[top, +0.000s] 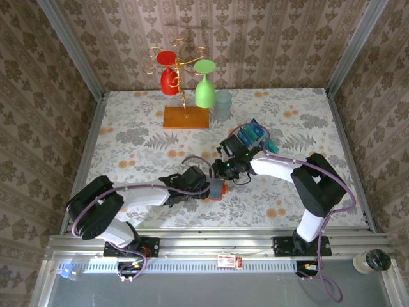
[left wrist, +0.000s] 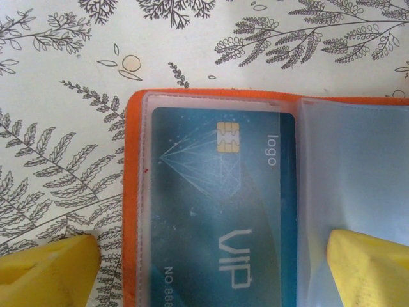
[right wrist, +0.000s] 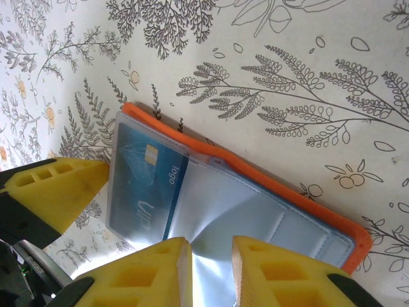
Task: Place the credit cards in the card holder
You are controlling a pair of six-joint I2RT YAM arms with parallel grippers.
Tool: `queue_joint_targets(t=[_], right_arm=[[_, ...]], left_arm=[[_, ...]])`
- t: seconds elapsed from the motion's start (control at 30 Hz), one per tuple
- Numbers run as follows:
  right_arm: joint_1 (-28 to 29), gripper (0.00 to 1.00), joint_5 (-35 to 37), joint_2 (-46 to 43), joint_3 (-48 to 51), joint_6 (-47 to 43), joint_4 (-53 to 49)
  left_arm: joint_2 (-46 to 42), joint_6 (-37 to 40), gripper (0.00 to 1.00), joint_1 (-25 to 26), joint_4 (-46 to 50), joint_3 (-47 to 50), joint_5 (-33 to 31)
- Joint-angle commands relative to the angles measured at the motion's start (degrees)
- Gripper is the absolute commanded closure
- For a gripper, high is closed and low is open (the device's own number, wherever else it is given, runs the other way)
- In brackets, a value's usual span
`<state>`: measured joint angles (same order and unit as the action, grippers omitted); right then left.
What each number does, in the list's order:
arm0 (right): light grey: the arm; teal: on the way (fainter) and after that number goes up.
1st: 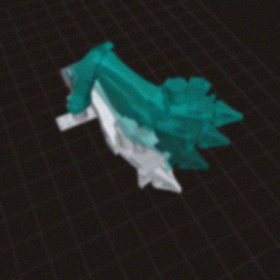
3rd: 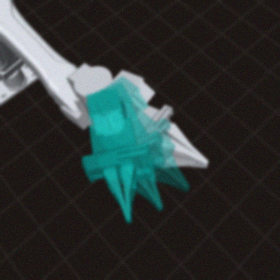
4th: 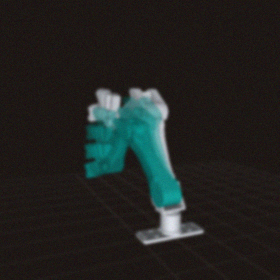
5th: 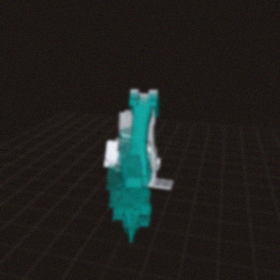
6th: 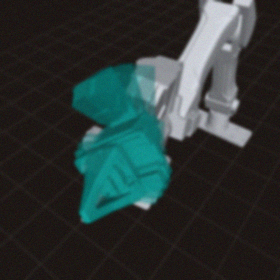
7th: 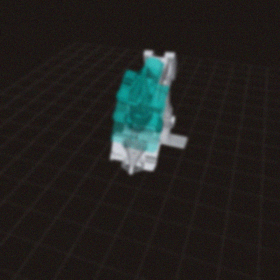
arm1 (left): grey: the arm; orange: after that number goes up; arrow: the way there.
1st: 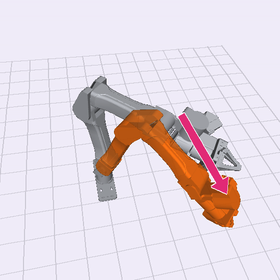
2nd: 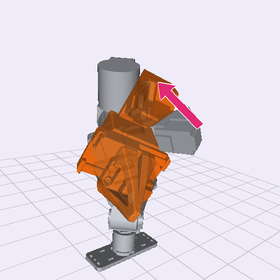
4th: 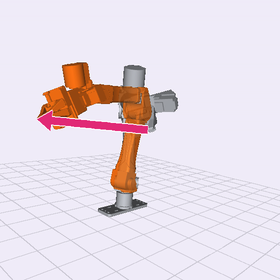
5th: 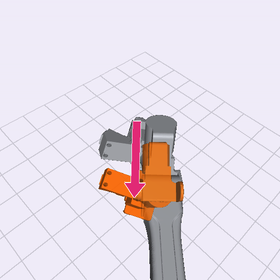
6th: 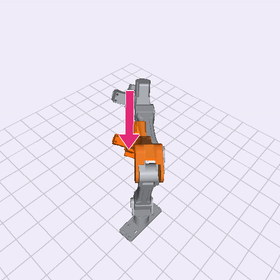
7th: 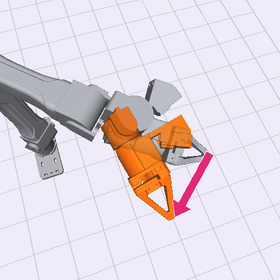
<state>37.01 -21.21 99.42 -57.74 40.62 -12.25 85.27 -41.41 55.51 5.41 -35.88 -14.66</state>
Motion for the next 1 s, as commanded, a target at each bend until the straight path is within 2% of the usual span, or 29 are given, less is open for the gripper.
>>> queue_joint_targets(t=[0.0,0.27,0.67,0.97], right_arm=[[0.14,0.73,0.74,0.13,1.46,1.60,-0.13],[1.01,0.69,0.40,2.32,2.60,3.55,1.81],[1.57,0.56,0.47,3.98,3.15,5.21,3.33],[1.48,0.57,1.30,1.74,2.79,5.23,2.38]], left_arm=[[0.77,-1.66,0.07,0.09,1.23,2.43,1.17],[0.63,-1.74,0.07,0.10,1.01,2.66,1.20],[0.25,-2.15,0.07,0.22,0.83,3.23,1.05],[0.19,-2.31,0.07,0.31,0.56,3.36,1.11]])
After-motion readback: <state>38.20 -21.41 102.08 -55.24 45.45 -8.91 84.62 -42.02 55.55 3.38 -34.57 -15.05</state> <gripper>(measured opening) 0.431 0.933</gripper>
